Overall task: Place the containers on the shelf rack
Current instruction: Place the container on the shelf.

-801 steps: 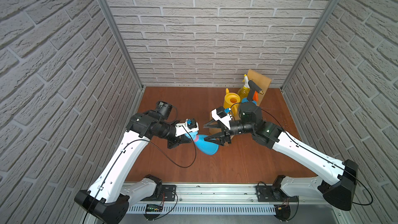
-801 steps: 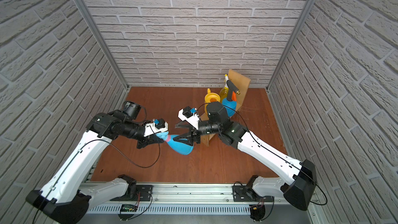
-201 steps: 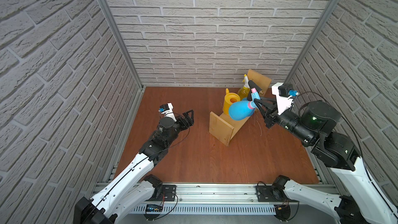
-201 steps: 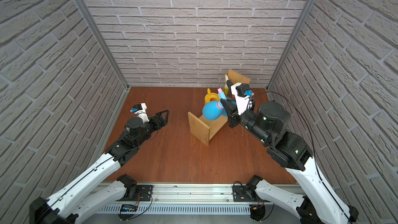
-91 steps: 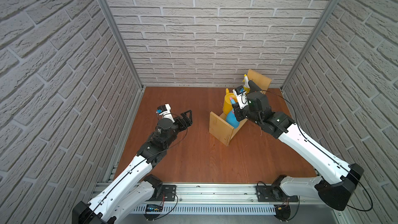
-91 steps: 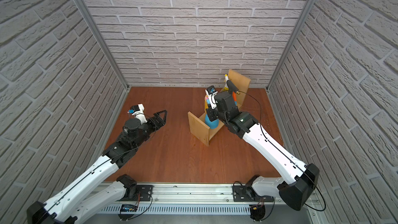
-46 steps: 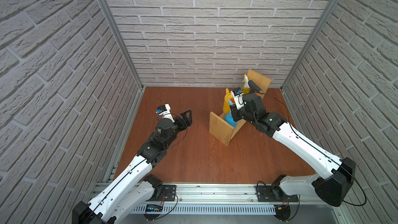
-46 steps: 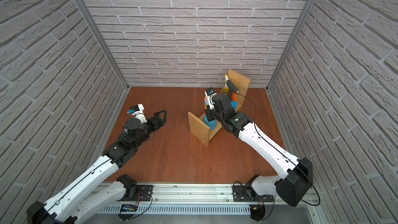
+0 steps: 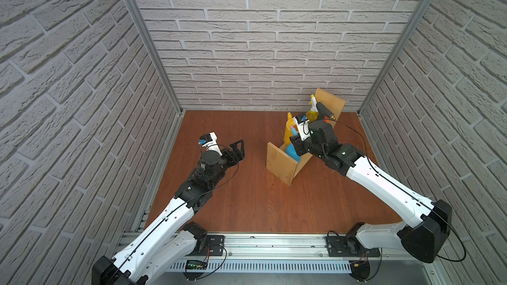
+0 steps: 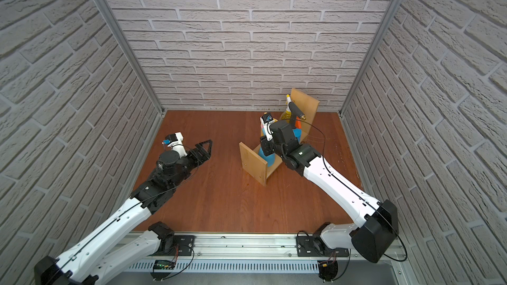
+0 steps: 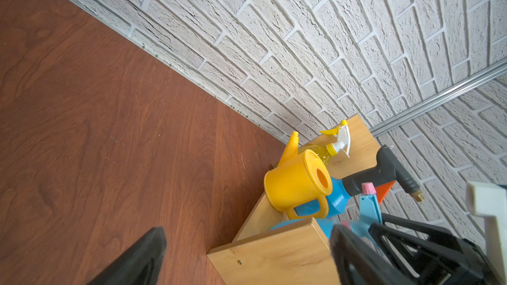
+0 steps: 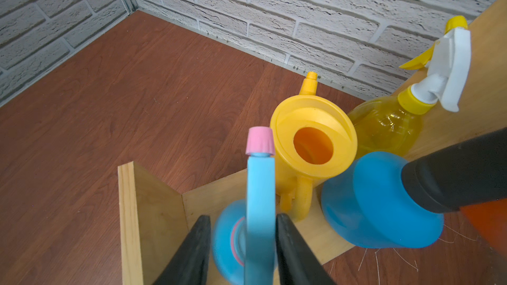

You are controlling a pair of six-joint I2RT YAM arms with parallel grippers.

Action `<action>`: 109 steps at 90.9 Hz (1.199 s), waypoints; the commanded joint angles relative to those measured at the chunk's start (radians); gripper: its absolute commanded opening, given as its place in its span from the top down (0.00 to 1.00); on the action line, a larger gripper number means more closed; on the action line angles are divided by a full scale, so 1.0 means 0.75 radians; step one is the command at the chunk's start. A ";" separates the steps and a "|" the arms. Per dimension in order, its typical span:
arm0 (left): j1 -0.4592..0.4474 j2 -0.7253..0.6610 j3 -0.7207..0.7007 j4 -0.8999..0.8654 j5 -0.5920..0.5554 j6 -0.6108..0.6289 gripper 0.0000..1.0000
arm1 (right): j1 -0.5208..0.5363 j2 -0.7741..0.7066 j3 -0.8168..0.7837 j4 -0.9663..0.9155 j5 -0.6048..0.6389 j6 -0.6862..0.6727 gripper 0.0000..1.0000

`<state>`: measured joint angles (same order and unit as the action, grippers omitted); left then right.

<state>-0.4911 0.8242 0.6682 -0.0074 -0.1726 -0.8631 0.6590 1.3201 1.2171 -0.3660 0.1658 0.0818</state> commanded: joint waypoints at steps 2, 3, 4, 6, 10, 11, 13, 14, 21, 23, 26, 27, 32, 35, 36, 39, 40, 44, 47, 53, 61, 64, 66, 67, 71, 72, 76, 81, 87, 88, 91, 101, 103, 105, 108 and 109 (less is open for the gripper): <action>0.006 -0.016 -0.020 0.032 -0.017 0.001 0.02 | -0.006 -0.070 -0.019 0.044 -0.018 0.016 0.49; 0.005 -0.017 -0.020 0.031 -0.018 0.001 0.02 | -0.006 -0.074 -0.019 0.044 -0.020 0.017 0.48; 0.005 -0.019 -0.020 0.030 -0.018 0.001 0.02 | -0.005 -0.078 -0.019 0.043 -0.020 0.017 0.47; 0.005 -0.019 -0.020 0.028 -0.019 0.002 0.02 | -0.006 -0.088 -0.021 0.041 -0.021 0.016 0.46; 0.004 -0.023 -0.020 0.023 -0.023 0.001 0.02 | -0.006 -0.116 -0.025 0.040 -0.025 0.017 0.42; 0.004 -0.023 -0.020 0.022 -0.024 0.001 0.02 | -0.005 -0.123 -0.026 0.040 -0.026 0.017 0.41; 0.004 -0.026 -0.020 0.020 -0.024 0.001 0.02 | -0.006 -0.136 -0.030 0.040 -0.026 0.017 0.40; 0.004 -0.025 -0.020 0.020 -0.025 0.001 0.02 | -0.007 -0.143 -0.030 0.040 -0.025 0.017 0.39; 0.005 -0.028 -0.022 0.020 -0.027 0.003 0.02 | -0.006 -0.192 -0.039 0.040 -0.030 0.018 0.35; 0.005 -0.026 -0.021 0.020 -0.027 0.003 0.02 | -0.006 -0.204 -0.040 0.039 -0.035 0.018 0.33; 0.006 -0.025 -0.020 0.021 -0.025 0.002 0.02 | -0.006 -0.229 -0.043 0.041 -0.040 0.018 0.32; 0.006 -0.025 -0.020 0.022 -0.025 0.003 0.02 | -0.006 -0.238 -0.046 0.041 -0.044 0.018 0.31; 0.007 -0.022 -0.020 0.024 -0.021 0.003 0.02 | -0.008 -0.284 -0.057 0.059 -0.070 0.023 0.26; 0.007 -0.018 -0.019 0.026 -0.018 0.002 0.02 | -0.007 -0.314 -0.067 0.078 -0.087 0.031 0.23; 0.006 -0.016 -0.018 0.026 -0.018 0.001 0.02 | -0.007 -0.324 -0.072 0.086 -0.090 0.037 0.22; 0.008 -0.014 -0.019 0.028 -0.013 0.001 0.02 | -0.007 -0.357 -0.085 0.111 -0.112 0.044 0.17; 0.007 -0.013 -0.017 0.028 -0.012 0.001 0.02 | -0.007 -0.368 -0.092 0.121 -0.121 0.048 0.15; 0.007 -0.010 -0.014 0.030 -0.009 0.003 0.02 | -0.007 -0.412 -0.112 0.164 -0.150 0.064 0.07; 0.006 -0.007 -0.012 0.030 -0.008 0.003 0.02 | -0.007 -0.438 -0.125 0.202 -0.170 0.075 0.01; 0.006 -0.002 -0.005 0.030 -0.003 0.009 0.02 | -0.007 -0.508 -0.158 0.262 -0.183 0.111 0.00; 0.006 0.003 0.006 0.026 0.003 0.025 0.02 | -0.007 -0.586 -0.200 0.341 -0.155 0.165 0.00; 0.006 0.004 0.013 0.021 0.006 0.032 0.02 | -0.008 -0.616 -0.212 0.358 -0.123 0.192 0.00; 0.007 0.005 0.017 0.016 0.008 0.039 0.02 | -0.009 -0.630 -0.219 0.363 -0.101 0.207 0.00; 0.006 0.005 0.019 0.014 0.009 0.042 0.02 | -0.009 -0.642 -0.224 0.366 -0.092 0.215 0.00; 0.005 0.007 0.030 0.006 0.012 0.056 0.02 | -0.009 -0.678 -0.241 0.373 -0.041 0.238 0.00; 0.004 0.009 0.033 0.002 0.014 0.060 0.02 | -0.009 -0.687 -0.246 0.373 -0.028 0.242 0.00; 0.005 0.012 0.044 -0.013 0.016 0.078 0.02 | -0.011 -0.720 -0.266 0.371 0.033 0.262 0.00; 0.004 0.015 0.055 -0.024 0.020 0.099 0.02 | -0.016 -0.758 -0.295 0.355 0.140 0.283 0.00; 0.006 0.016 0.069 -0.038 0.022 0.127 0.02 | -0.029 -0.801 -0.318 0.321 0.263 0.294 0.01; 0.006 0.016 0.071 -0.041 0.023 0.132 0.02 | -0.032 -0.806 -0.322 0.313 0.277 0.297 0.01; 0.005 0.017 0.080 -0.052 0.023 0.147 0.02 | -0.044 -0.822 -0.333 0.287 0.341 0.304 0.01; 0.004 0.021 0.109 -0.089 0.030 0.216 0.02 | -0.109 -0.865 -0.378 0.224 0.436 0.303 0.02; 0.004 0.023 0.119 -0.102 0.031 0.234 0.02 | -0.124 -0.874 -0.398 0.222 0.455 0.305 0.02; 0.005 0.025 0.126 -0.113 0.033 0.253 0.02 | -0.143 -0.883 -0.416 0.217 0.476 0.310 0.02; 0.006 0.027 0.137 -0.130 0.034 0.280 0.02 | -0.172 -0.894 -0.440 0.209 0.512 0.320 0.02; 0.006 0.028 0.141 -0.137 0.034 0.290 0.02 | -0.181 -0.898 -0.452 0.209 0.524 0.323 0.02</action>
<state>-0.4900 0.8391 0.7261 -0.0799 -0.1600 -0.7429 0.5774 0.6716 0.9340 -0.1883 0.4099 0.2916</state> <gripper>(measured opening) 0.982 0.983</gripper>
